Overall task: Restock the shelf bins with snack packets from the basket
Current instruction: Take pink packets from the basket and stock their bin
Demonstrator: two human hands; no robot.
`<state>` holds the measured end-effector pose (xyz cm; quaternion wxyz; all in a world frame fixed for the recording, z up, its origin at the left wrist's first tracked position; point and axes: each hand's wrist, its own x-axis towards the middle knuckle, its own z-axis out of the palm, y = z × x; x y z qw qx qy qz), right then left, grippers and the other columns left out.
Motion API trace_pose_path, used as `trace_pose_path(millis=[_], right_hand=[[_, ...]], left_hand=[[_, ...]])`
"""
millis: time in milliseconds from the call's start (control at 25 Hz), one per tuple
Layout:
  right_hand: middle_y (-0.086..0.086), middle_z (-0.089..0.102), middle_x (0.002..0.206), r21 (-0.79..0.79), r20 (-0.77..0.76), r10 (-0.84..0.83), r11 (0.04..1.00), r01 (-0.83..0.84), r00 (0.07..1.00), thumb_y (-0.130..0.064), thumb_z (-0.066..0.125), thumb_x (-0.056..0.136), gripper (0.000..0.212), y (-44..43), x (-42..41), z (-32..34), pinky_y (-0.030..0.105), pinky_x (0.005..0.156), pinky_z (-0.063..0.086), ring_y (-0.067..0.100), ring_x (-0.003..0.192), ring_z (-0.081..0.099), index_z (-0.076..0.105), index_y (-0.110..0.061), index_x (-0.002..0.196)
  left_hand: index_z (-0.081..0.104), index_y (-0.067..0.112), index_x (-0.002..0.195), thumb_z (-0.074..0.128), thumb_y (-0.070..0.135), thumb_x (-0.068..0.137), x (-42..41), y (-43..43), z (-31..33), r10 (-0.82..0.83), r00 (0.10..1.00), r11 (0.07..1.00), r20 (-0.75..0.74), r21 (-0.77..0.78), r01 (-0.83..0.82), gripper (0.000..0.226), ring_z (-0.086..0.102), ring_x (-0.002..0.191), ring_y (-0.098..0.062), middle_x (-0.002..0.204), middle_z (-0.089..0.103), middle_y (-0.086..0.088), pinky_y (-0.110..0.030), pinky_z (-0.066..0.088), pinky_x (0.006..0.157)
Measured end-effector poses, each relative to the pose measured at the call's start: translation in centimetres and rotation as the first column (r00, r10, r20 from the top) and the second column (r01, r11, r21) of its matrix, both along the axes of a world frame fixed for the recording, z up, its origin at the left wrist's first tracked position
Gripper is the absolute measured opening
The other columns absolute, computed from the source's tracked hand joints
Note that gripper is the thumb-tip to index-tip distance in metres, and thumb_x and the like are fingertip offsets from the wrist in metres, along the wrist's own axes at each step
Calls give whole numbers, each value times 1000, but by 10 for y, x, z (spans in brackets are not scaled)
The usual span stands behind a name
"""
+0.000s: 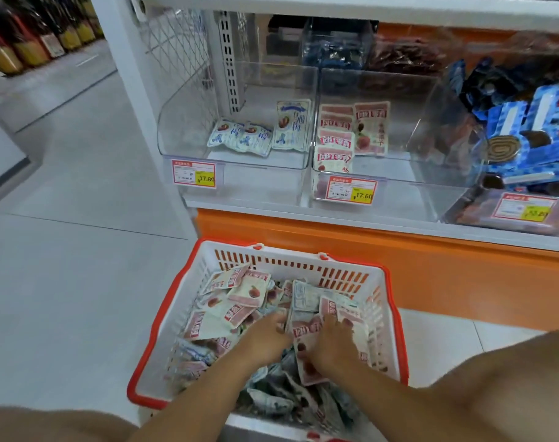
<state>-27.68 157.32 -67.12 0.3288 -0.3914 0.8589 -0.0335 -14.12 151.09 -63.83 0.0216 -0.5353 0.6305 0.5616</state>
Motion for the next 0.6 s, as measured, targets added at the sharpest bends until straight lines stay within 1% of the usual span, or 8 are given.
trace_pose_path(millis=[80, 160, 240, 320, 360, 480, 560, 600], right_hand=[[10, 51, 134, -40, 27, -83, 996, 84, 996, -40, 83, 70, 94, -4, 2, -2, 39, 91, 50, 30, 125, 49, 30, -14, 143], [6, 63, 118, -40, 174, -108, 992, 117, 979, -30, 80, 74, 67, -12, -8, 5, 29, 75, 50, 22, 105, 61, 48, -13, 131], [2, 71, 106, -72, 381, -135, 982, 175, 915, -22, 81, 74, 46, -18, -20, 18, 29, 75, 54, 17, 92, 67, 62, -16, 115], [2, 75, 95, -124, 594, -142, 956, 264, 792, -15, 82, 74, 33, -19, -25, 38, 35, 77, 59, 18, 85, 71, 68, -16, 104], [3, 76, 93, -150, 656, -118, 948, 281, 746, -12, 82, 74, 31, -18, -26, 47, 39, 79, 60, 20, 85, 73, 69, -15, 102], [5, 76, 95, -198, 736, -55, 936, 292, 675, -9, 81, 75, 30, -17, -28, 73, 48, 79, 59, 24, 88, 73, 71, -13, 103], [7, 76, 93, -228, 746, -24, 930, 289, 666, -5, 79, 77, 28, -15, -29, 90, 43, 74, 61, 24, 85, 74, 70, -9, 103], [7, 76, 90, -250, 728, -1, 931, 267, 686, -6, 78, 78, 26, -13, -29, 98, 41, 72, 61, 23, 83, 74, 70, -8, 102]], left_hand=[[38, 19, 145, 62, 28, 92, 3, 0, -6, 39, 999, 997, -1, 63, -39, 59, 65, 102, -25, 113, 58, -4, -41, 57, 86], [33, 20, 148, 64, 33, 92, 4, -1, -7, 89, 996, 994, -8, 57, -88, 65, 62, 104, -23, 127, 53, -4, -38, 56, 88], [35, 26, 147, 63, 37, 92, 3, -4, 0, 134, 990, 991, -49, -11, -135, 63, 59, 112, -23, 137, 49, 1, -38, 52, 89], [46, 32, 139, 63, 37, 92, 3, -10, 13, 212, 962, 976, -173, -3, -216, 51, 58, 114, -18, 132, 52, 9, -34, 52, 91], [54, 32, 132, 64, 36, 91, 3, -13, 20, 253, 933, 967, -256, 32, -254, 42, 61, 110, -15, 128, 57, 9, -34, 54, 91], [72, 30, 108, 67, 33, 90, 1, -19, 42, 275, 878, 960, -392, 59, -274, 19, 69, 95, -13, 105, 73, 7, -30, 59, 81], [74, 29, 102, 69, 31, 87, -2, -20, 54, 265, 867, 959, -423, 23, -282, 15, 71, 91, -13, 97, 75, 8, -34, 60, 81], [74, 28, 101, 70, 30, 87, -3, -20, 60, 252, 869, 959, -426, -12, -284, 15, 71, 87, -11, 94, 75, 9, -31, 60, 78]])
